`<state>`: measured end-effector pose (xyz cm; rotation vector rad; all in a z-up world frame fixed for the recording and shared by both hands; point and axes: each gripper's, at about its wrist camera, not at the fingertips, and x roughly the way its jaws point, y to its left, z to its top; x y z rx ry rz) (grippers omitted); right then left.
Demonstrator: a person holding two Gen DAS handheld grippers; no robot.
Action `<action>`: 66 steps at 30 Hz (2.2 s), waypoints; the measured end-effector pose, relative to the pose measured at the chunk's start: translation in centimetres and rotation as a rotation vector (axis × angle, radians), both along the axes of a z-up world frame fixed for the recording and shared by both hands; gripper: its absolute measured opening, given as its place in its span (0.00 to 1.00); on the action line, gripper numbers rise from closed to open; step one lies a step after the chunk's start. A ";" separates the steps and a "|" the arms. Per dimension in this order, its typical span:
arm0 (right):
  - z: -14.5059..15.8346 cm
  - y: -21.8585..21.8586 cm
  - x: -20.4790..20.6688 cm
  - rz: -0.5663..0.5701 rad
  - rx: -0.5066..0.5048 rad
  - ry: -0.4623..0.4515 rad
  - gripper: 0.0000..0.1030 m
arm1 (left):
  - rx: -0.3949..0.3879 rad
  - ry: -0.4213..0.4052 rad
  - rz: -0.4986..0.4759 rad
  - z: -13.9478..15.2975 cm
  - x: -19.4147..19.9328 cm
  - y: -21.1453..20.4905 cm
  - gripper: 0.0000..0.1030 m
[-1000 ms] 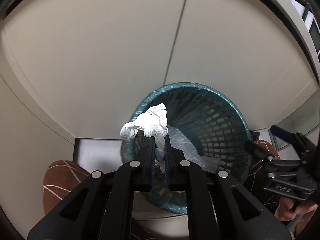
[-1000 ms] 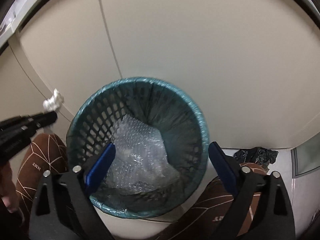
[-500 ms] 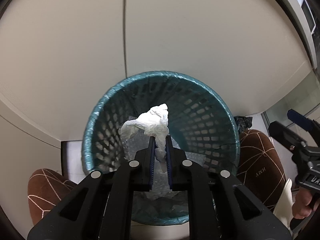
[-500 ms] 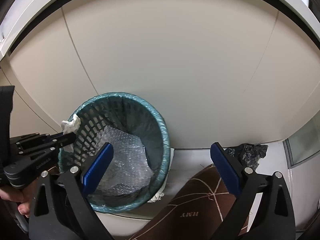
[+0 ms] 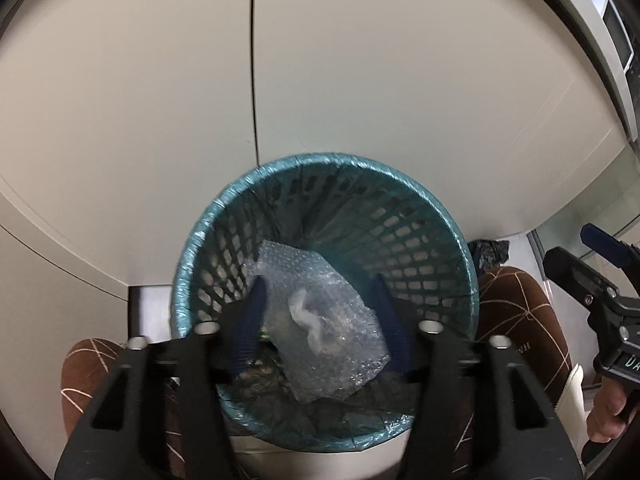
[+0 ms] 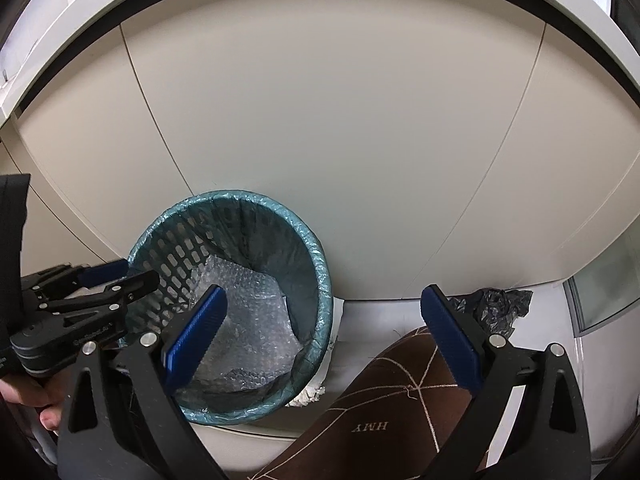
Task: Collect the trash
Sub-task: 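Raise both open tools from the trash bin up toward the counter, then grasp the milk carton with the left gripper while the right grasps the red mesh net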
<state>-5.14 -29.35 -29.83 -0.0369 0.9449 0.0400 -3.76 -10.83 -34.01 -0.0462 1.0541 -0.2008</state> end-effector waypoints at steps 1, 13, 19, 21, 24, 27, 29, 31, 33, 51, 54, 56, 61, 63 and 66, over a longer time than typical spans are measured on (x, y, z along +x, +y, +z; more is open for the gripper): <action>0.1 0.0 0.0 0.000 0.001 -0.002 0.91 | 0.003 -0.006 0.005 0.2 -0.1 0.1 0.64; 3.7 1.1 -0.4 0.027 0.019 -0.075 0.91 | 0.009 -0.101 0.064 5.4 -1.3 2.6 0.93; 6.8 1.8 0.0 0.048 0.029 -0.130 0.91 | 0.007 -0.178 0.103 9.4 -1.2 4.4 0.94; 8.1 1.9 0.3 0.055 0.042 -0.149 0.91 | 0.008 -0.200 0.117 10.8 -1.0 4.9 0.94; 10.4 2.0 0.9 0.063 0.061 -0.188 0.91 | 0.004 -0.231 0.135 13.2 -0.6 5.7 0.94; 12.8 2.3 1.7 0.071 0.060 -0.232 0.91 | 0.014 -0.267 0.150 15.8 -0.2 6.4 0.94; 14.3 2.4 2.1 0.073 0.057 -0.257 0.91 | 0.025 -0.290 0.164 17.5 0.2 6.9 0.94; 15.8 2.8 2.7 0.084 0.056 -0.287 0.91 | 0.028 -0.309 0.179 19.0 0.5 7.5 0.94; 17.5 3.2 3.3 0.090 0.045 -0.312 0.91 | 0.029 -0.332 0.190 20.7 1.0 8.0 0.94; 28.3 4.7 15.4 0.054 0.038 -0.378 0.91 | 0.072 -0.463 0.224 31.7 10.1 9.8 0.94; 28.7 5.0 18.4 0.048 0.040 -0.353 0.91 | 0.080 -0.470 0.231 32.1 12.6 10.1 0.94; 28.8 5.2 20.4 0.043 0.039 -0.337 0.91 | 0.091 -0.468 0.237 32.1 14.7 10.4 0.94; 29.3 5.8 25.8 0.029 0.030 -0.300 0.91 | 0.081 -0.441 0.246 31.8 20.1 11.5 0.94; 29.4 6.4 27.9 0.033 0.030 -0.286 0.91 | 0.080 -0.438 0.242 31.6 22.2 11.8 0.94; 29.2 7.3 31.4 0.038 0.028 -0.266 0.91 | 0.089 -0.426 0.253 31.1 25.3 12.4 0.94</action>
